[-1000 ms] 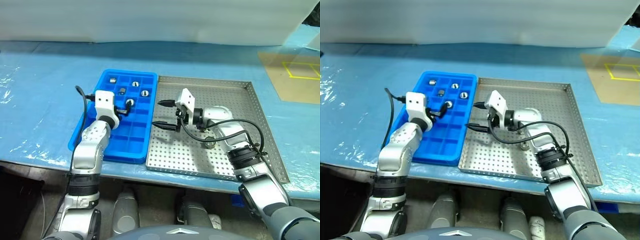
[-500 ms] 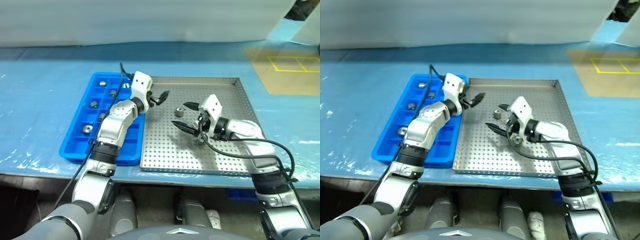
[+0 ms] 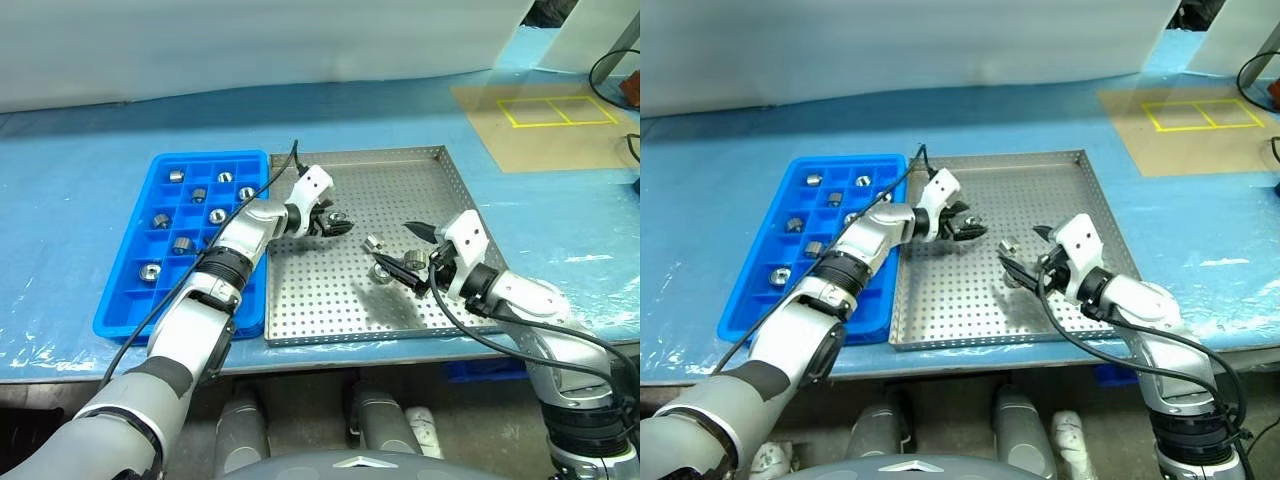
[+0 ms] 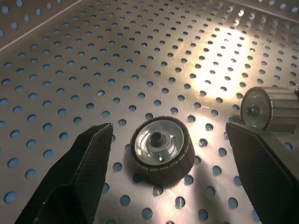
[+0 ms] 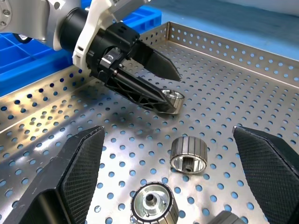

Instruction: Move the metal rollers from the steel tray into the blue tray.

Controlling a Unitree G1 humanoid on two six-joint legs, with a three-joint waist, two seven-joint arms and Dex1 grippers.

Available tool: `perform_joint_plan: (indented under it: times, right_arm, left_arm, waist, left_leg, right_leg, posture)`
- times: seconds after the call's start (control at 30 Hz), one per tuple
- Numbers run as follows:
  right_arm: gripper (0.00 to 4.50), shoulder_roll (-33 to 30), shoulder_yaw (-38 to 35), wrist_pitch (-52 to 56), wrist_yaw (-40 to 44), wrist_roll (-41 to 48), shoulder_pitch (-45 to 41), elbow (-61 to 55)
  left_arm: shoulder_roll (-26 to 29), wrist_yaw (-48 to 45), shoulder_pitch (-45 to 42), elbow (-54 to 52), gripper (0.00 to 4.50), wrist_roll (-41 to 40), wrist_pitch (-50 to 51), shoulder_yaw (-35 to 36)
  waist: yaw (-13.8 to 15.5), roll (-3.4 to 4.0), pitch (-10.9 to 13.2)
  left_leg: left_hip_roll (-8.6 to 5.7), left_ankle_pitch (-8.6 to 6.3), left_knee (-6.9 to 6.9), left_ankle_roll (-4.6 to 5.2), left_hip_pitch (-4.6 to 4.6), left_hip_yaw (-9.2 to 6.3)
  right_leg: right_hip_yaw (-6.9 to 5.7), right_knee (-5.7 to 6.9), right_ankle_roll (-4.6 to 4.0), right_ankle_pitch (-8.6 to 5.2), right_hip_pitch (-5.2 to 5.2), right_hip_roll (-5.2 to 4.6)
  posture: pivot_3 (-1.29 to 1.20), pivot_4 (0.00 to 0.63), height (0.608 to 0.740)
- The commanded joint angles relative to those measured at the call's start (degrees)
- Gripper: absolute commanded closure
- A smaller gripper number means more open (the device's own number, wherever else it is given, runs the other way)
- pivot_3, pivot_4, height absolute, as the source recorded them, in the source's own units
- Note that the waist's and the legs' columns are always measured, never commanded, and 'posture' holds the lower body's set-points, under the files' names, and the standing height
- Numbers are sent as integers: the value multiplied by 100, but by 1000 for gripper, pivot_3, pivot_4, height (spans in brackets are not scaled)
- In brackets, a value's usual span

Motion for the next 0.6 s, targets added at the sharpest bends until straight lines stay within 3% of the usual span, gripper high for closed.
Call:
perform_joint_plan:
  times: [0.03, 0.07, 0.17, 0.33, 0.6]
  right_arm:
    - [0, -89, -204, -27, -79, 134, 22, -318]
    - [0, -95, -198, -28, -93, 137, 31, -328]
    - [0, -124, -206, -31, -127, 155, 35, -341]
    - [0, -217, -223, -52, -132, 170, 35, -313]
    - [0, -164, 138, -222, 87, 180, -429, 149]
  left_arm:
    - [-70, -12, -208, 210, 433, 183, -311, -50]
    - [-91, 0, -210, 286, 433, 212, -353, -31]
    - [-139, 23, -233, 424, 975, 220, -452, 69]
    - [-273, 201, -291, 392, 2612, 31, -458, 420]
    - [-251, 303, 100, -766, 2742, -273, 135, 753]
  waist:
    - [-1, 0, 0]
    - [-1, 0, 0]
    - [0, 0, 0]
    - [-1, 0, 0]
    - [10, -1, 1]
  left_leg:
    - [0, 0, 0, 1, 0, 0]
    - [0, -1, 2, 1, 0, 0]
    - [0, -4, 4, 5, -1, 1]
    - [0, -7, 12, 12, -6, 1]
    - [2, -8, 14, 13, -5, 1]
  right_leg:
    - [0, 0, 0, 0, 0, 0]
    - [0, 0, 0, 0, 1, 0]
    - [0, -1, 0, 0, 3, -1]
    - [0, -1, 0, 0, 4, -2]
    - [-1, -1, 0, 0, 3, -3]
  posture:
    - [-554, 150, 740]
    - [-559, 150, 740]
    - [-562, 150, 740]
    - [-556, 150, 740]
    - [-386, 150, 740]
